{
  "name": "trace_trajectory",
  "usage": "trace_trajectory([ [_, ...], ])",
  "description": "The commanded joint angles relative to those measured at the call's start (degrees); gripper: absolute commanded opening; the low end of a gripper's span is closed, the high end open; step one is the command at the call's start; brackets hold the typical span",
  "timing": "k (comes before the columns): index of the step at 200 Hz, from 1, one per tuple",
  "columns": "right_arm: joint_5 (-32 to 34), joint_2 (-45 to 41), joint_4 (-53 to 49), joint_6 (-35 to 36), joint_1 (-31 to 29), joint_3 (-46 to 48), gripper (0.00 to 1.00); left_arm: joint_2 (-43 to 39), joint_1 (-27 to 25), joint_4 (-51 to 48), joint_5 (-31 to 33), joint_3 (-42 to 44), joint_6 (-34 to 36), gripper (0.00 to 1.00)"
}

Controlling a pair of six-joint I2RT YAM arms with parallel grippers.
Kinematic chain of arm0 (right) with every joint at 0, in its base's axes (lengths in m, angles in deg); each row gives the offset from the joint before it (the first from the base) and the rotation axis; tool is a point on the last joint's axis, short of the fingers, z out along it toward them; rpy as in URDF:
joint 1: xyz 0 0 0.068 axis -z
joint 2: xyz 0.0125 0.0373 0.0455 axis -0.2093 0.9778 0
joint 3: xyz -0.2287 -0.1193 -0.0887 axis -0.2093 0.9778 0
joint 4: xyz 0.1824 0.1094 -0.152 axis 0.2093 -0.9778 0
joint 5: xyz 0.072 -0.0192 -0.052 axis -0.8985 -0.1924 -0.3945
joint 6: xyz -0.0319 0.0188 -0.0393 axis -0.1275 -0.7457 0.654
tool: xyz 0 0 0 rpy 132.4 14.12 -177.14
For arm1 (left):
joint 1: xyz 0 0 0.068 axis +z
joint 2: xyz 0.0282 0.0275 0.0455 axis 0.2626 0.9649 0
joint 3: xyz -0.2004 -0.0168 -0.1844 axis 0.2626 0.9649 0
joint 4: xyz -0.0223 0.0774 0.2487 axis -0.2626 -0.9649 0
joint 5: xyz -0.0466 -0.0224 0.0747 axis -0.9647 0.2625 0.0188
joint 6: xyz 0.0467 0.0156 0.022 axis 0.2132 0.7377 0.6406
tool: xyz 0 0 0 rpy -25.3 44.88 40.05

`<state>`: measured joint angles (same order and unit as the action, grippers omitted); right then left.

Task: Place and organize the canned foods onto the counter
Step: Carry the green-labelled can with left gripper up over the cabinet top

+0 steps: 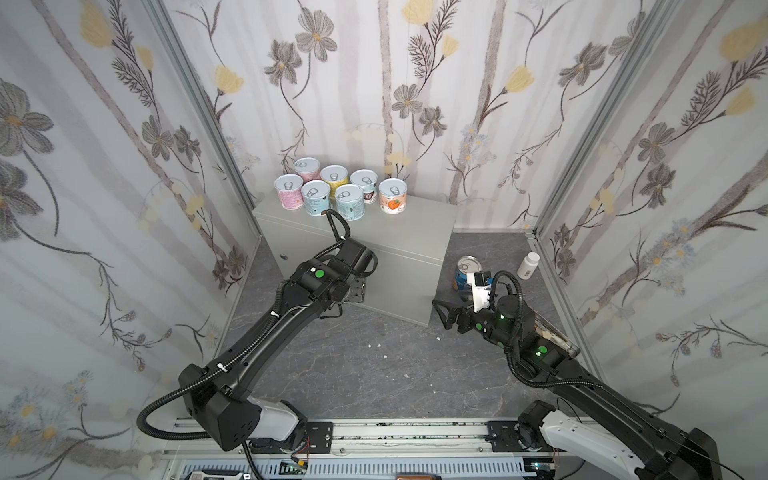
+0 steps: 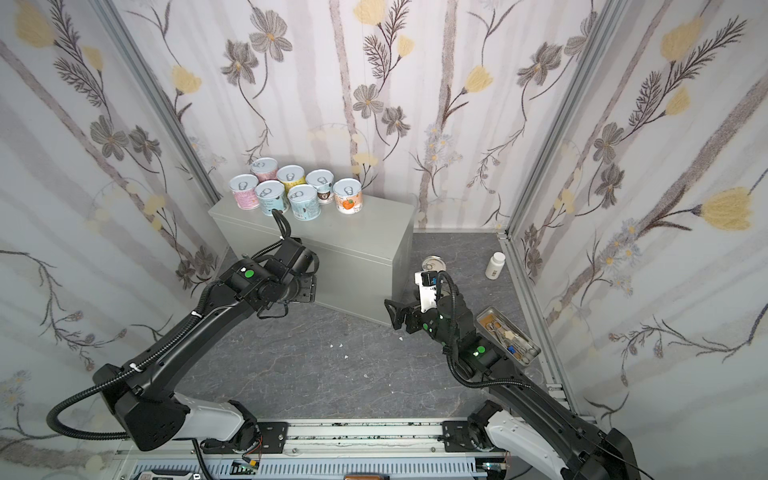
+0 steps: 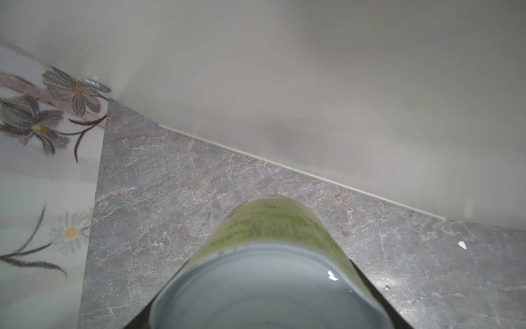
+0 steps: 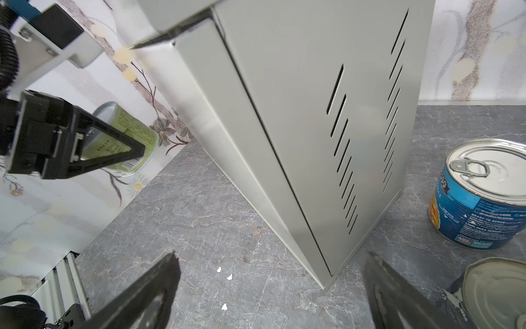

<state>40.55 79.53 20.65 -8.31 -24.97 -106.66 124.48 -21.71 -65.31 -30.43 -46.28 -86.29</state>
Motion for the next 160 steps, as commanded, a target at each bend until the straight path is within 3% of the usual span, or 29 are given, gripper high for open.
trace_trajectory([
  [1, 2.3, -0.4, -2.9, 0.7, -0.1, -1.7, 1.00, -0.1, -0.4, -1.4, -2.2, -4.3, 2.2, 0.31],
  [54, 3.5, -0.7, -7.8, 1.2, -0.2, -5.6, 1.00, 5.4, -1.3, -4.7, -5.8, -20.3, 5.2, 0.29],
  [160, 4.7, -0.2, -12.6, 3.5, -0.7, -9.2, 1.00, 19.9, -4.2, -5.5, -1.9, -43.1, 5.5, 0.28],
])
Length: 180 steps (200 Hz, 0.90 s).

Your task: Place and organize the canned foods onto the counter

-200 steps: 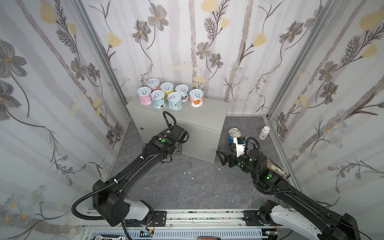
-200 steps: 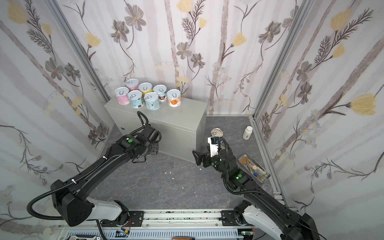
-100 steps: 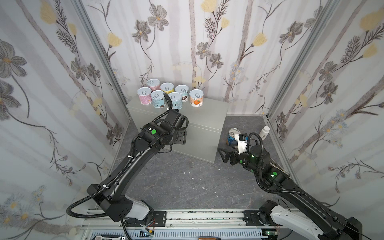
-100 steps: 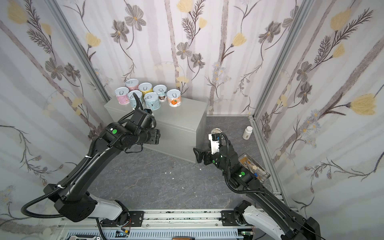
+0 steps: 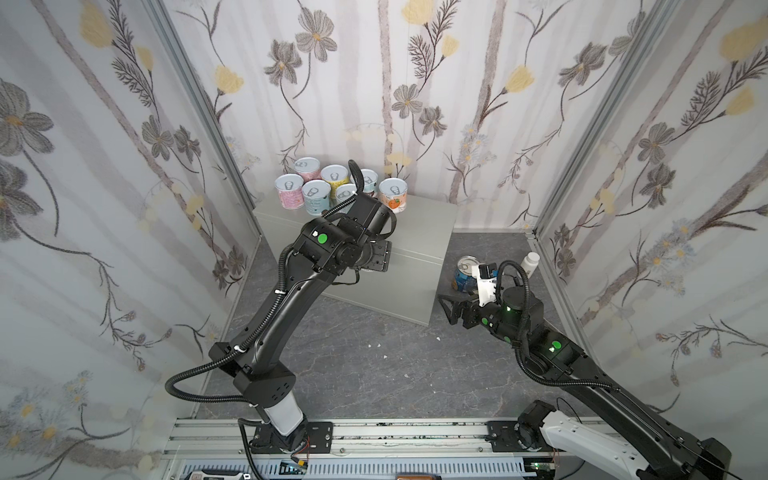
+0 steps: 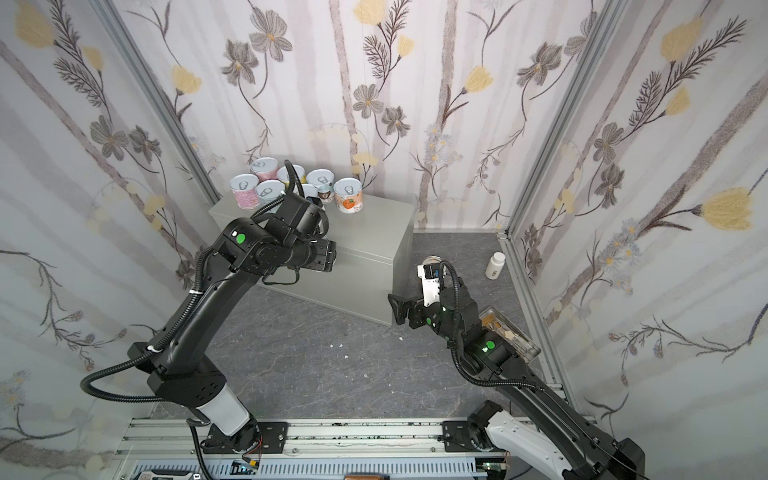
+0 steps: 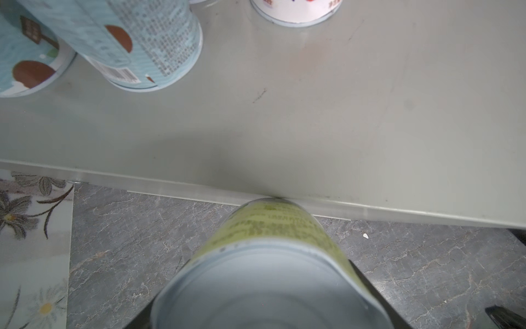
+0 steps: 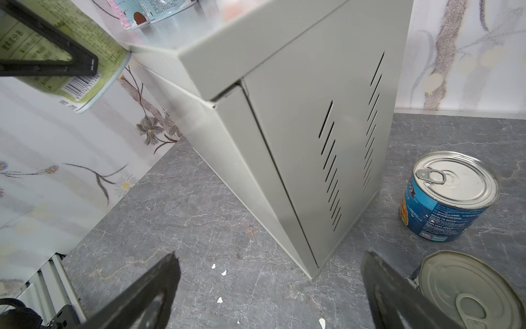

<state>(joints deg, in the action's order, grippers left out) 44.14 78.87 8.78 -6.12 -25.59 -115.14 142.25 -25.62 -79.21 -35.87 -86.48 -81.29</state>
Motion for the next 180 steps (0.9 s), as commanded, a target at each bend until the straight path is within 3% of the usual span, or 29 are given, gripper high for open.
trace_trajectory([
  [1, 1.2, 0.5, -0.8, 1.3, 0.0, -0.7, 1.00, 2.1, -0.3, 8.4, 3.6, -3.0, 0.5, 0.28],
  [105, 0.5, 1.6, -1.2, 1.9, -0.5, -2.3, 1.00, -3.1, -2.9, 6.8, 6.0, -3.9, -0.8, 0.28],
  [180, 1.3, 1.4, -2.5, 2.1, -0.8, -2.8, 1.00, 3.5, -2.9, 8.1, 5.7, -11.5, -0.1, 0.27],
])
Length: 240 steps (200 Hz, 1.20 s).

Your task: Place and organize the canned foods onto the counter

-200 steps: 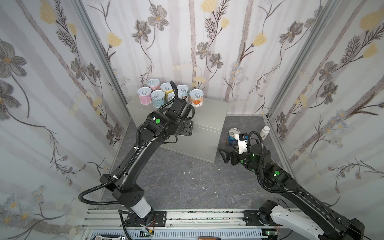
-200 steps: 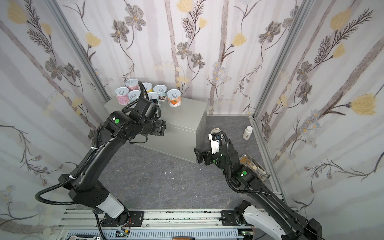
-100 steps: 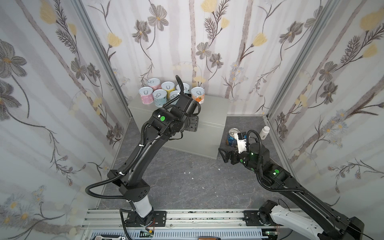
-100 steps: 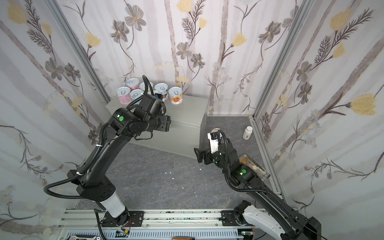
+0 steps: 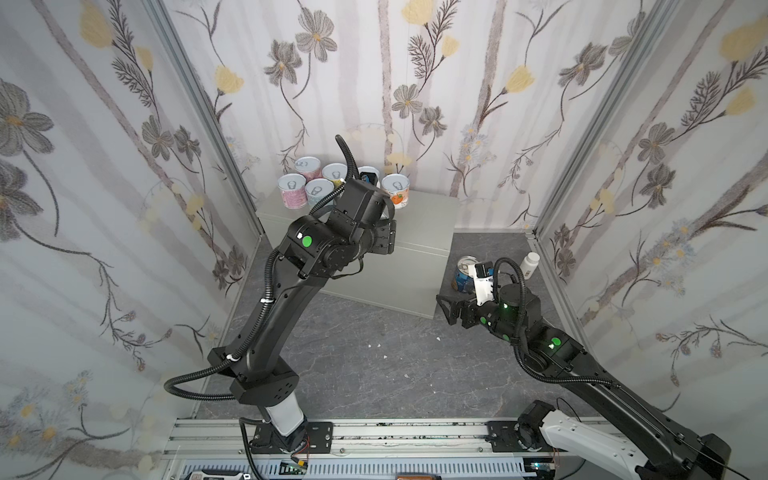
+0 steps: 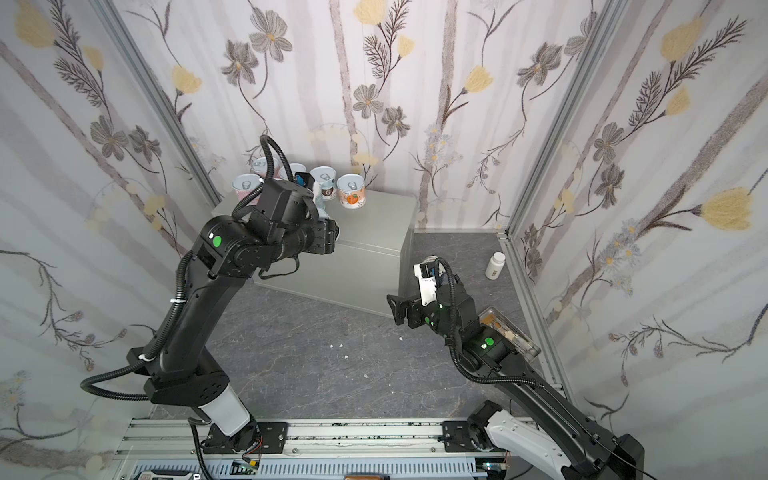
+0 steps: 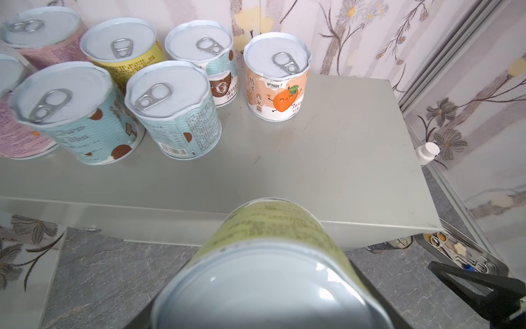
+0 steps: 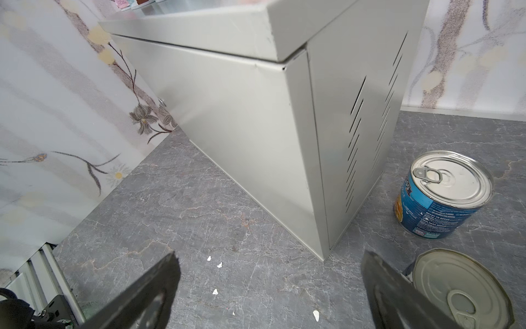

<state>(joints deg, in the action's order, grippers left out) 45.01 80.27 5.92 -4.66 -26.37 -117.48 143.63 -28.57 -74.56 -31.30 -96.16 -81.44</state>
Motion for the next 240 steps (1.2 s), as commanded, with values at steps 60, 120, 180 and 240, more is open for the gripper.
trace_trajectory([
  [60, 0.5, 0.3, 0.4, 1.1, -0.1, 0.9, 1.00, 9.6, 0.7, 3.9, 3.4, -8.3, 0.0, 0.28],
  [120, 0.0, 1.2, 1.8, 1.2, -0.1, 2.4, 1.00, 12.9, 1.4, 3.7, 6.6, -9.7, -0.1, 0.32],
  [180, -0.3, 2.7, 2.9, 1.3, -0.1, 2.7, 1.00, 14.9, 2.4, 3.6, 7.6, -10.4, -0.4, 0.38],
  [240, -0.3, 2.5, 3.3, 1.3, -0.1, 3.4, 1.00, 16.9, 3.1, 4.2, 7.0, -11.5, -0.4, 0.46],
])
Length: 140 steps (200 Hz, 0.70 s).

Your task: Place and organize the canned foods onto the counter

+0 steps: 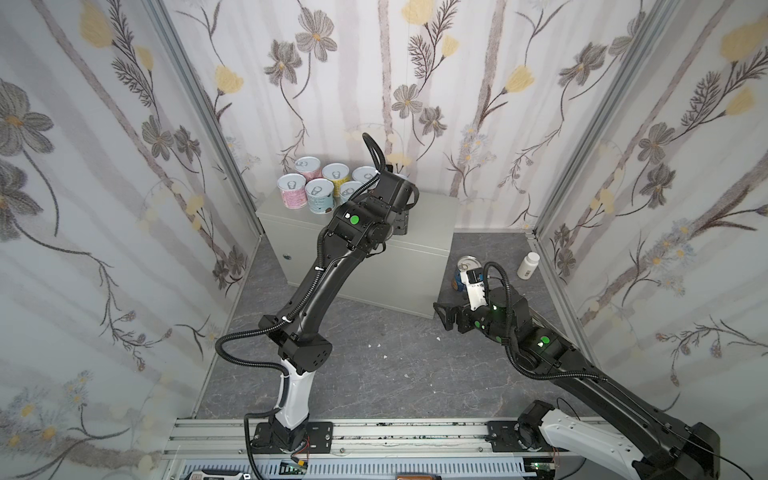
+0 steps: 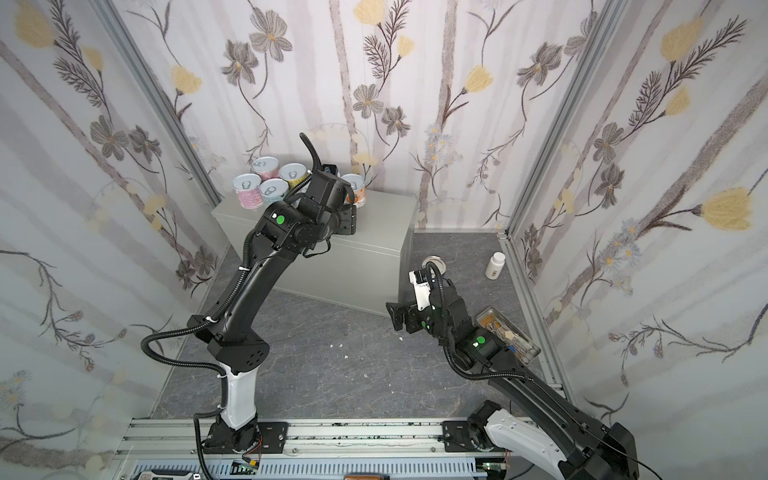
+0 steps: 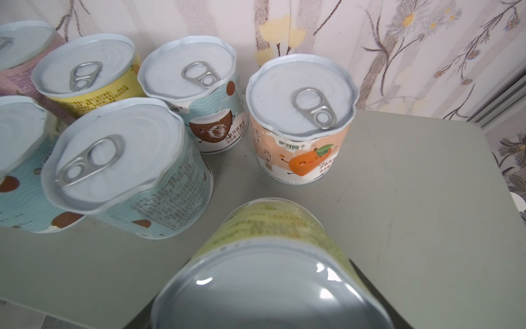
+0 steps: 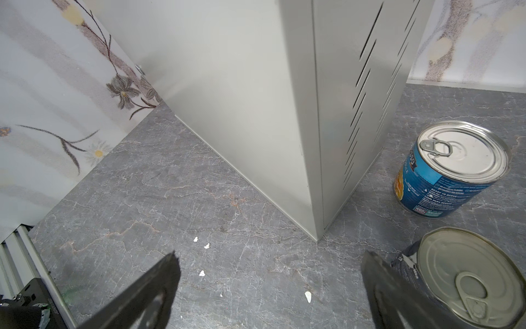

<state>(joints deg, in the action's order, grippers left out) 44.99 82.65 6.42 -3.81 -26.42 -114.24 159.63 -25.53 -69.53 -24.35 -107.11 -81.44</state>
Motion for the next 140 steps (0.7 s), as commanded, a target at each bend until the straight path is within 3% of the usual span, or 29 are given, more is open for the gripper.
trace_trajectory([
  [1, -0.3, 0.2, 2.8, 0.4, 0.0, 0.2, 1.00, 0.9, 0.1, -0.8, -0.1, -0.5, -0.3, 0.46],
  [90, -0.7, 1.2, 3.2, 1.1, 0.0, -0.1, 1.00, 2.1, 0.7, 0.0, -0.1, -1.3, 0.3, 0.59],
  [140, -1.1, 1.9, 3.3, 1.1, -0.1, -0.5, 1.00, 2.6, 1.5, 0.3, -0.7, -1.3, 0.7, 0.59],
])
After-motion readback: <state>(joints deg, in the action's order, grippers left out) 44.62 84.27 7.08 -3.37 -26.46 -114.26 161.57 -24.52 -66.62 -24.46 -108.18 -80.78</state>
